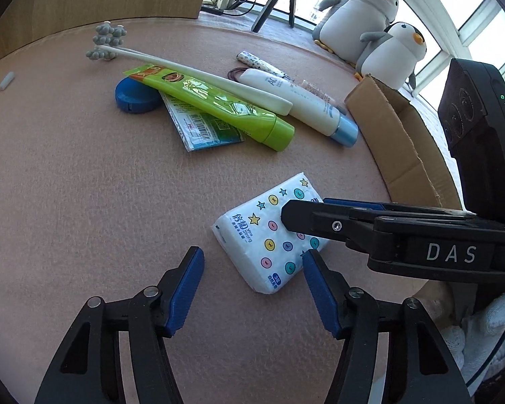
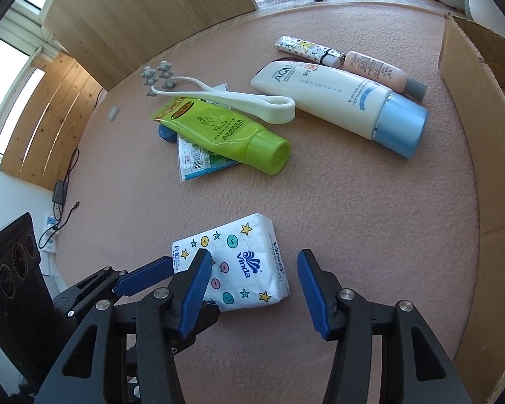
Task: Organize objects
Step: 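Lower the left gripper onto the patterned tissue pack and close it, then carry the tissue pack with the left gripper into the cardboard box and release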
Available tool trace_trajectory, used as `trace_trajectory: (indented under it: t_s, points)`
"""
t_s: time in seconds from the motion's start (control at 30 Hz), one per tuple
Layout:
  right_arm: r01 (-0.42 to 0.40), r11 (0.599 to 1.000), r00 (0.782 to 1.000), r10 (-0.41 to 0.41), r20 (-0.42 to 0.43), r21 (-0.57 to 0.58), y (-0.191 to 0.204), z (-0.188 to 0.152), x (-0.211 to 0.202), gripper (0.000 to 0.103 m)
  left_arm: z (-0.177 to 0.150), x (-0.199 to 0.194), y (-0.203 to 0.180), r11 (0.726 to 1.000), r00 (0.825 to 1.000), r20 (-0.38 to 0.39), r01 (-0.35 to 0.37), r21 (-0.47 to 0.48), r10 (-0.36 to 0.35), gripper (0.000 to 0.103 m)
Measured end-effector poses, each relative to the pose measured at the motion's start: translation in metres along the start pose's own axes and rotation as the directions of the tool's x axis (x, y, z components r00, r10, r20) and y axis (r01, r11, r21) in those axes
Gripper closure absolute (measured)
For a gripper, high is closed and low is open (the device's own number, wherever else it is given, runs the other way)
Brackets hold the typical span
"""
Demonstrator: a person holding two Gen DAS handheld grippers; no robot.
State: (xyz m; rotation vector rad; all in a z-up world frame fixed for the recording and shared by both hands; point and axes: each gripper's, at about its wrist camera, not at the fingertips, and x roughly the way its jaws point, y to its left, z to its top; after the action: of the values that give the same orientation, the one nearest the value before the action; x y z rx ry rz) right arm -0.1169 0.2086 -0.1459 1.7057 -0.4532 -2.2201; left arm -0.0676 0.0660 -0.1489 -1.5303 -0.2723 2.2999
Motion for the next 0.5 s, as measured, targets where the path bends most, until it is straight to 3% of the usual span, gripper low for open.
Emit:
trace_trajectory:
  t_s: [0.17, 0.37, 0.5]
  points:
    - [-0.023, 1.0, 1.0, 0.023, -0.013, -0.013, 0.003, -0.001, 0.001, 0.062, 0.0, 0.0, -0.008, 1.0, 1.0, -0.003, 0.026, 0.005, -0.026, 0.049]
    - [-0.034, 0.999, 0.999, 0.034, -0.006, -0.006, 0.001, -0.004, -0.007, 0.062, 0.002, -0.008, -0.019, 1.0, 1.0, 0.017, 0.021, 0.003, -0.021, 0.049]
    - [-0.037, 0.999, 0.998, 0.037, 0.045, -0.009, 0.0, -0.007, -0.03, 0.062, 0.009, -0.021, -0.038, 0.999, 0.998, 0.055, 0.024, 0.035, -0.026, 0.049]
